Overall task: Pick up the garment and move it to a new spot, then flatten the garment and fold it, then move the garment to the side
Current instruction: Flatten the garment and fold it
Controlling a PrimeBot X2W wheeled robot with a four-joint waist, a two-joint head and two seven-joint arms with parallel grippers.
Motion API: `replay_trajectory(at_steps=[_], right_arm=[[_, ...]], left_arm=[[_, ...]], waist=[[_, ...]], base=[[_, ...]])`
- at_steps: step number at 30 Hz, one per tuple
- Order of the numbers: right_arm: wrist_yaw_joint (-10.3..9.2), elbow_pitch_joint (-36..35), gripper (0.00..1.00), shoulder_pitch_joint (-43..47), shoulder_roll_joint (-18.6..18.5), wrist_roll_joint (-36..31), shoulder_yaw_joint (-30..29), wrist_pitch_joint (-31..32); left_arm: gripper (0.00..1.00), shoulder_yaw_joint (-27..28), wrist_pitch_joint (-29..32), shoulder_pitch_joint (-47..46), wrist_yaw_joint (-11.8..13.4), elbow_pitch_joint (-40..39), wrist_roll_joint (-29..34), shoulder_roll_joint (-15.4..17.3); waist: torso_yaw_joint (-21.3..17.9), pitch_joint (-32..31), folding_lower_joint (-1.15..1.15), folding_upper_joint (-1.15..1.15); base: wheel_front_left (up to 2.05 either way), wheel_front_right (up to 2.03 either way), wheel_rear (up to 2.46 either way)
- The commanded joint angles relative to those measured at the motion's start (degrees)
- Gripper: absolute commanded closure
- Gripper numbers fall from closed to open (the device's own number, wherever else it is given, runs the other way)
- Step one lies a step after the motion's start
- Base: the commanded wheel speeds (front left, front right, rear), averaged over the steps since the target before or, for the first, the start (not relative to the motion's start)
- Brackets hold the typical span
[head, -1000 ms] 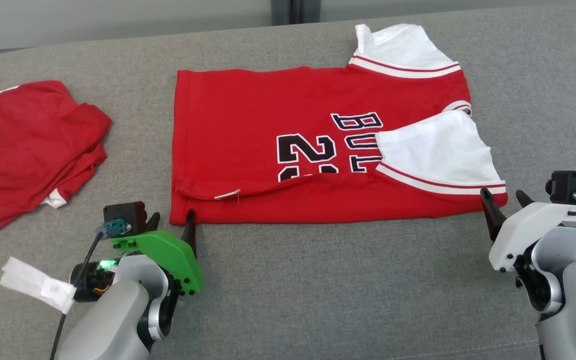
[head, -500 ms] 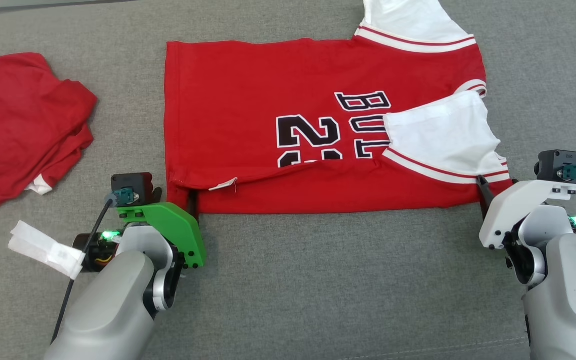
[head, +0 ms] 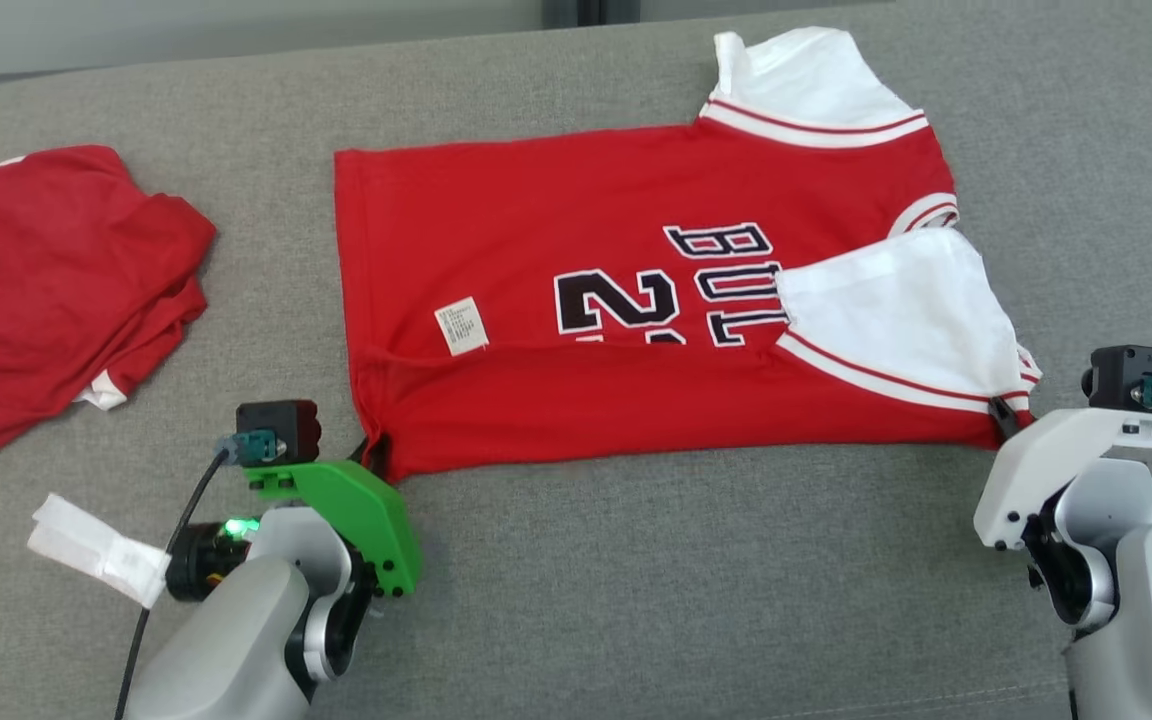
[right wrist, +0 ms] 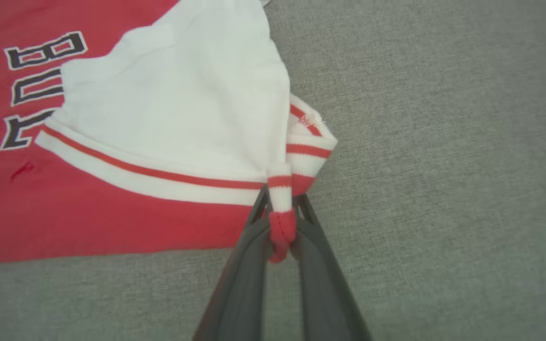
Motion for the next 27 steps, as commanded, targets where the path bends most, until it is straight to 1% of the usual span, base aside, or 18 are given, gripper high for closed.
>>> replay_trajectory(at_steps=[1,4,7,13,14,15,16,21,24,27], right_arm=[[-0.1,-1.7,1.0,2.3,-0.2,0.4,-0.5,1.0],[-0.11,-5.4,1.0,5.4,-0.1,0.9,-0.9,2.9],[-0.12,-8.6,1.0,8.6,0.0,1.2,-1.8,5.1],[-0.13,-12.2,1.0,13.7,0.3,1.8,-3.1,7.5],[-0.13,-12.4,1.0,14.2,0.3,1.9,-3.1,7.6],[-0.13,-12.3,1.0,14.9,0.3,2.2,-3.2,7.9],[-0.13,-12.1,0.0,15.2,0.3,2.6,-3.0,7.9],[-0.09,-11.1,0.0,14.1,0.5,3.4,-2.1,7.3],[-0.08,-12.3,0.0,11.4,0.5,2.9,-1.2,7.9],[-0.08,-13.4,0.0,7.0,-0.2,2.3,0.3,9.6]], left_arm=[[1.0,-0.3,1.1,3.4,0.7,-0.5,-0.4,1.5],[1.0,0.1,1.9,6.3,2.0,-4.2,-1.1,3.5],[1.0,0.4,2.9,9.7,3.8,-8.7,-1.7,5.6],[1.0,1.0,4.7,15.5,7.5,-16.1,-2.9,8.7],[0.96,1.1,4.8,16.1,7.9,-17.0,-3.2,8.9],[0.5,1.3,4.6,16.6,8.3,-17.8,-3.0,9.1],[0.0,1.3,4.6,17.0,8.6,-18.4,-3.0,9.3],[0.0,1.4,5.0,17.3,9.1,-19.8,-3.4,9.1],[0.0,2.0,5.0,14.8,9.3,-20.7,-2.9,9.4],[0.0,2.3,5.8,11.0,8.7,-20.8,-2.1,9.6]], waist=[[-0.2,-2.1,0.0,0.0],[-0.4,-3.3,0.0,0.0],[-0.4,-4.0,0.0,0.0],[0.2,-4.9,0.0,0.0],[0.3,-5.0,0.0,0.0],[0.4,-5.0,0.0,0.0],[0.5,-5.1,0.0,0.0],[0.7,-5.0,0.0,0.0],[0.7,-4.5,0.0,0.0],[0.7,-3.4,0.0,0.0]], base=[[0.0,0.0,0.0],[0.0,0.0,0.0],[0.0,0.0,0.0],[0.0,0.0,0.0],[0.0,0.0,0.0],[0.0,0.0,0.0],[0.0,0.0,0.0],[0.0,0.0,0.0],[0.0,0.0,0.0],[0.0,0.0,0.0]])
